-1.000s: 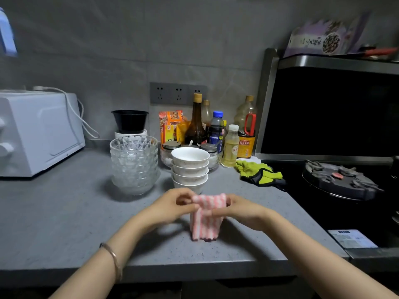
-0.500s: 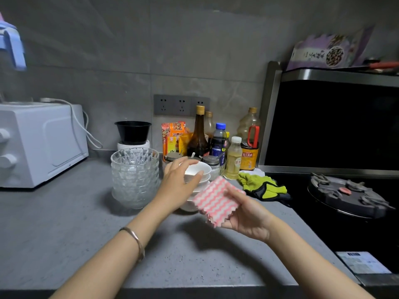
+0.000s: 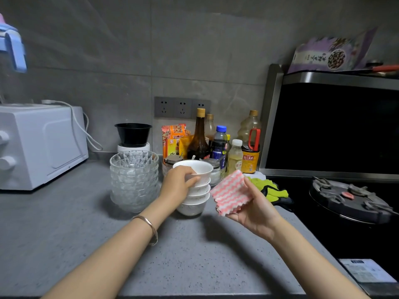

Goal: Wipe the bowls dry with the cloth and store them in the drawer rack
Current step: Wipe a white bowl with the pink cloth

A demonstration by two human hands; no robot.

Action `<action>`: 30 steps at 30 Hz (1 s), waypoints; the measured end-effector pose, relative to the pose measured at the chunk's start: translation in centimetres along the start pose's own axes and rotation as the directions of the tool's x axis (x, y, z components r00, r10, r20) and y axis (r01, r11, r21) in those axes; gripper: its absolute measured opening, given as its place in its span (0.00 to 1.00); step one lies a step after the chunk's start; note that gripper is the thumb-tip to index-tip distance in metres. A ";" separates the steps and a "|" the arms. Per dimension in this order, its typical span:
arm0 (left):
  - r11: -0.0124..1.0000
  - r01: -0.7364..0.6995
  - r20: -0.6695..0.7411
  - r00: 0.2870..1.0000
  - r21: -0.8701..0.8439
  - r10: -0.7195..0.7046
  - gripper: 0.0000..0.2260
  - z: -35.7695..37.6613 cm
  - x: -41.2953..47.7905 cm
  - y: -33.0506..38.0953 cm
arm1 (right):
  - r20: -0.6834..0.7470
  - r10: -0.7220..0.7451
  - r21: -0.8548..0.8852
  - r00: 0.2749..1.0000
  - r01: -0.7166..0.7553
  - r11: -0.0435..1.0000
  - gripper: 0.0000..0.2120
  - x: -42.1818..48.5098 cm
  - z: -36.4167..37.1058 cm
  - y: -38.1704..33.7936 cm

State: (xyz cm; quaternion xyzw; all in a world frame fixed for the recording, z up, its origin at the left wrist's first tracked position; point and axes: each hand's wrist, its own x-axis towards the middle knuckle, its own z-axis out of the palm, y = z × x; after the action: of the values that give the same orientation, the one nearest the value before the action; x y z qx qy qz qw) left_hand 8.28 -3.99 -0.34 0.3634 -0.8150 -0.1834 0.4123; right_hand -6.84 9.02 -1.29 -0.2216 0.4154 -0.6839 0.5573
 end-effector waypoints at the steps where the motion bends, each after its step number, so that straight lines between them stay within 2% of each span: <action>1: 0.998 -0.009 -0.023 1.000 -0.062 0.008 0.11 -0.4 0.0 0.4 | -0.010 -0.029 0.000 1.000 0.029 1.000 0.22 -0.1 0.1 -0.2; 3: 0.975 -0.027 -0.076 0.997 -0.221 0.010 0.10 -1.3 -0.2 1.4 | -0.024 -0.090 0.011 0.996 0.091 0.996 0.19 -0.2 0.3 -0.5; 5: 0.920 -0.030 -0.110 0.994 -0.391 -0.014 0.05 -2.5 -0.6 2.3 | -0.036 -0.151 0.013 0.988 0.151 0.988 0.17 -0.4 0.6 -0.9; 7: 0.829 0.019 -0.060 0.996 -0.560 -0.063 0.03 -3.7 -1.3 2.9 | -0.021 -0.196 0.028 0.980 0.196 0.980 0.17 -0.6 1.2 -1.2; 10: 0.632 0.095 0.046 0.995 -0.769 -0.094 0.09 -5.4 -2.9 3.1 | 0.027 -0.256 0.036 0.966 0.255 0.966 0.17 -1.0 2.3 -1.3; 11: 0.603 0.107 0.056 0.993 -0.791 -0.102 0.11 -5.8 -3.4 2.9 | 0.046 -0.281 0.029 0.959 0.280 0.960 0.16 -1.2 2.8 -1.2; 13: 0.636 0.108 0.040 0.992 -0.764 -0.120 0.10 -6.7 -4.4 2.3 | 0.076 -0.336 -0.001 0.939 0.337 0.942 0.18 -1.6 4.0 -0.6; 16: 0.681 0.098 -0.018 0.987 -0.726 -0.161 0.09 -7.2 -5.9 1.1 | 0.144 -0.434 -0.146 0.889 0.453 0.879 0.27 -1.9 6.2 1.0; 18: 0.688 0.123 -0.045 0.974 -0.716 -0.221 0.09 -7.2 -6.6 0.2 | 0.277 -0.503 -0.341 0.819 0.573 0.745 0.29 -2.0 7.8 2.8; 20: 0.674 0.147 -0.061 0.960 -0.724 -0.275 0.09 -6.9 -6.9 -0.6 | 0.462 -0.543 -0.478 0.701 0.713 0.513 0.26 -1.8 9.1 5.0; 22: 0.665 0.143 -0.098 0.945 -0.733 -0.311 0.10 -6.9 -7.1 -1.2 | 0.605 -0.518 -0.554 0.605 0.787 0.272 0.24 -1.3 9.6 7.5; 23: 0.670 0.139 -0.125 0.936 -0.729 -0.330 0.11 -6.9 -7.1 -1.6 | 0.632 -0.522 -0.572 0.573 0.799 0.185 0.25 -0.9 9.6 8.5; 26: 0.646 0.158 -0.174 0.891 -0.746 -0.419 0.16 -6.8 -7.1 -2.6 | 0.601 -0.615 -0.604 0.511 0.794 0.068 0.22 -0.1 9.9 10.5; 30: 0.608 0.229 -0.129 0.864 -0.760 -0.486 0.23 -6.3 -7.3 -3.0 | 0.635 -0.691 -0.635 0.345 0.743 -0.213 0.18 0.5 11.0 11.7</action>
State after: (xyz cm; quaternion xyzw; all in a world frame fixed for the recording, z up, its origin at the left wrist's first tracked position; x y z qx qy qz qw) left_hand 17.56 -0.61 -2.31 0.3534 -0.5053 -0.5064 0.6028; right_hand 8.19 4.62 -4.81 -0.6876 0.4817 -0.5225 -0.1487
